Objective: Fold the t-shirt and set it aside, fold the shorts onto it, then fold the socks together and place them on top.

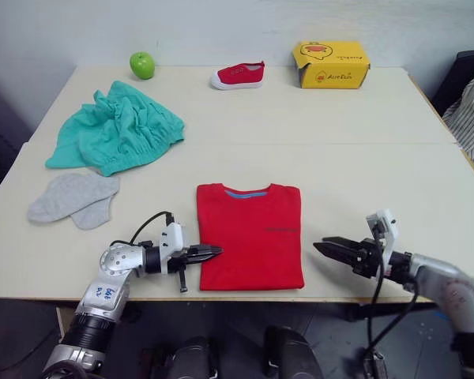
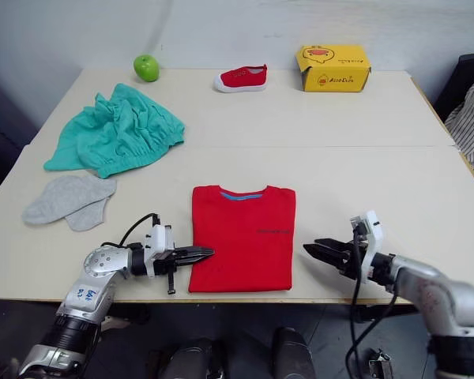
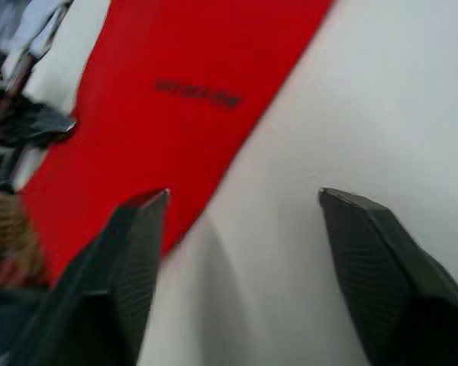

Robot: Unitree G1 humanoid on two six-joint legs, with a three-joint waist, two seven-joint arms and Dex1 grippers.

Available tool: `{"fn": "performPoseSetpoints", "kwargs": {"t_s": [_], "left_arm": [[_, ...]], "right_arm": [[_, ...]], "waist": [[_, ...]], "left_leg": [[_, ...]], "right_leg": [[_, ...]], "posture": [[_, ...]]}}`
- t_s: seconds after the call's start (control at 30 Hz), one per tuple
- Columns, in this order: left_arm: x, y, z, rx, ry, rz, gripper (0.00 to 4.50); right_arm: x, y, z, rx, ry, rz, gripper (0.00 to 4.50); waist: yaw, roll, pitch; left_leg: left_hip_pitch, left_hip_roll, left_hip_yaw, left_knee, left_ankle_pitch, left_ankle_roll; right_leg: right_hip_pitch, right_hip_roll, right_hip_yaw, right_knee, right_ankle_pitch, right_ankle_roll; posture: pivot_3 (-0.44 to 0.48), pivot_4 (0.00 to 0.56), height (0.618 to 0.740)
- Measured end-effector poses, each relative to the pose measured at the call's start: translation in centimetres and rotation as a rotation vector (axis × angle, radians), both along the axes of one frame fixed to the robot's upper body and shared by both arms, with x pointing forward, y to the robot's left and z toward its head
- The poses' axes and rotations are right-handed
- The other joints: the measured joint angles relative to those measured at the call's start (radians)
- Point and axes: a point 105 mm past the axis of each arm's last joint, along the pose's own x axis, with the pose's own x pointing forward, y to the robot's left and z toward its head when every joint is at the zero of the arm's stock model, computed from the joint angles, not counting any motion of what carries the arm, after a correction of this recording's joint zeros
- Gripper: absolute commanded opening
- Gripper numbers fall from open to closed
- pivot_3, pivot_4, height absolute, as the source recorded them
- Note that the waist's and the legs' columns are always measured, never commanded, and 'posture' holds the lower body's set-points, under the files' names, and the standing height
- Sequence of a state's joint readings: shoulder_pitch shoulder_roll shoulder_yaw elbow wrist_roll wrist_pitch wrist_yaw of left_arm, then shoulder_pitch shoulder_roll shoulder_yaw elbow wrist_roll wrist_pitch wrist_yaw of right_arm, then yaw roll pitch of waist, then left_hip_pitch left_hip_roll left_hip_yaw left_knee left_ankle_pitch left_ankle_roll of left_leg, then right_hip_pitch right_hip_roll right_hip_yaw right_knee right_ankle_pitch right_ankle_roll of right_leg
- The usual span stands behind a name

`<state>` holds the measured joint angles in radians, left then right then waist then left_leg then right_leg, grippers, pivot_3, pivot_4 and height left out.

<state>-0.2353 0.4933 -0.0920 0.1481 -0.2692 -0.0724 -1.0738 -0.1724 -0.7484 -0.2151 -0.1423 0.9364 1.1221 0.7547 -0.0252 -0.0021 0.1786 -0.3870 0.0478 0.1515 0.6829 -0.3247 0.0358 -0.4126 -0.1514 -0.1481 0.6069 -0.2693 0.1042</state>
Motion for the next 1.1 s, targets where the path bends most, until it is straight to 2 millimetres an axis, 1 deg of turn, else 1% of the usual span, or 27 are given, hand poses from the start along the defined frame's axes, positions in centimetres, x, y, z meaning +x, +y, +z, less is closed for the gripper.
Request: {"fn": "performPoseSetpoints", "kwargs": {"t_s": [0.03, 0.07, 0.2, 0.3, 0.43, 0.47, 0.5, 0.53, 0.73, 0.83, 0.87, 0.93, 1.1], "left_arm": [[0.1, 0.1, 0.0, 0.000, -0.002, 0.002, 0.00], [0.3, 0.1, 0.0, 0.000, -0.003, 0.005, 0.00], [0.4, 0.2, 0.0, 0.002, -0.009, 0.007, 0.00], [0.4, 0.2, 0.0, 0.006, -0.015, 0.006, 0.00], [0.4, 0.2, -0.1, 0.010, -0.016, 0.008, 0.00], [0.5, 0.2, -0.1, 0.010, -0.016, 0.009, 0.00], [0.5, 0.2, -0.1, 0.011, -0.017, 0.010, 0.00], [0.5, 0.2, -0.1, 0.011, -0.018, 0.011, 0.00], [0.6, 0.2, -0.1, 0.011, -0.027, 0.011, 0.00], [0.8, 0.2, -0.1, 0.013, -0.034, 0.011, 0.00], [0.9, 0.3, -0.1, 0.014, -0.033, 0.012, 0.00], [0.9, 0.3, -0.1, 0.014, -0.034, 0.013, 0.00], [0.8, 0.4, 0.0, 0.008, -0.008, 0.005, 0.00]], "right_arm": [[0.1, 0.5, 0.2, -0.002, 0.025, 0.030, 4.39], [0.2, 1.1, 0.4, -0.016, 0.050, 0.068, 4.48], [1.0, 2.4, 0.4, -0.017, 0.101, 0.112, 4.48], [1.8, 4.3, 0.4, 0.045, 0.122, 0.137, 4.48], [2.3, 6.2, 0.1, 0.045, 0.127, 0.181, 4.48], [2.4, 6.6, 0.0, 0.053, 0.128, 0.185, 4.10], [2.6, 6.9, 0.0, 0.058, 0.127, 0.183, 3.90], [2.8, 7.1, -0.1, 0.057, 0.125, 0.181, 3.58], [3.0, 7.4, -1.0, 0.002, 0.145, 0.179, 1.40], [2.7, 7.6, -1.3, -0.034, 0.145, 0.194, 0.41], [2.5, 7.8, -1.2, -0.045, 0.142, 0.203, 0.01], [2.5, 7.8, -1.4, -0.061, 0.144, 0.198, 0.01], [2.1, 6.8, -1.3, -0.077, 0.152, 0.174, 0.01]], "waist": [[-0.001, 0.000, 0.000], [-0.001, 0.000, -0.001], [-0.003, -0.005, -0.005], [-0.006, -0.008, -0.006], [-0.007, -0.008, -0.008], [-0.007, -0.009, -0.009], [-0.007, -0.010, -0.011], [-0.007, -0.010, -0.011], [-0.005, -0.007, -0.013], [-0.004, -0.007, -0.014], [-0.004, -0.009, -0.015], [-0.003, -0.013, -0.017], [0.004, -0.013, -0.018]], "left_leg": [[0.000, 0.000, 0.000, 0.000, 0.000, 0.000], [0.000, 0.000, 0.000, 0.000, 0.000, 0.000], [0.001, 0.001, 0.000, 0.000, 0.000, -0.003], [0.001, 0.002, 0.000, 0.000, 0.001, -0.006], [0.002, 0.003, 0.001, 0.000, 0.001, -0.006], [0.002, 0.003, 0.001, 0.000, 0.000, -0.006], [0.002, 0.003, 0.001, 0.000, 0.000, -0.007], [0.002, 0.003, 0.001, 0.000, 0.000, -0.007], [0.001, 0.003, 0.000, 0.000, 0.000, -0.007], [0.001, 0.003, 0.000, -0.001, 0.000, -0.007], [0.001, 0.004, 0.000, 0.000, 0.000, -0.007], [0.001, 0.003, -0.001, 0.000, -0.001, -0.007], [0.000, 0.003, -0.003, 0.000, -0.002, -0.007]], "right_leg": [[0.000, 0.000, 0.000, 0.000, 0.000, 0.000], [0.000, 0.000, -0.001, 0.000, 0.000, 0.000], [0.000, 0.001, -0.002, 0.001, -0.001, -0.002], [0.000, 0.001, -0.003, 0.002, -0.002, -0.003], [0.000, 0.002, -0.003, 0.004, -0.002, -0.004], [0.000, 0.002, -0.003, 0.004, -0.002, -0.004], [0.000, 0.002, -0.004, 0.004, -0.003, -0.005], [0.000, 0.002, -0.004, 0.004, -0.003, -0.005], [0.000, 0.002, -0.005, 0.005, -0.003, -0.006], [0.000, 0.002, -0.005, 0.005, -0.004, -0.007], [0.000, 0.002, -0.006, 0.005, -0.004, -0.007], [0.001, 0.002, -0.006, 0.004, -0.004, -0.007], [0.000, 0.000, -0.007, 0.003, -0.004, -0.007]], "posture": [[0.000, 0.150, 0.740], [0.000, 0.150, 0.740], [0.000, 0.150, 0.740], [0.000, 0.150, 0.740], [0.000, 0.150, 0.740], [0.000, 0.150, 0.740], [0.000, 0.150, 0.740], [0.000, 0.150, 0.740], [0.000, 0.150, 0.740], [0.000, 0.150, 0.740], [0.000, 0.150, 0.740], [0.000, 0.150, 0.740], [0.000, 0.150, 0.740]]}}
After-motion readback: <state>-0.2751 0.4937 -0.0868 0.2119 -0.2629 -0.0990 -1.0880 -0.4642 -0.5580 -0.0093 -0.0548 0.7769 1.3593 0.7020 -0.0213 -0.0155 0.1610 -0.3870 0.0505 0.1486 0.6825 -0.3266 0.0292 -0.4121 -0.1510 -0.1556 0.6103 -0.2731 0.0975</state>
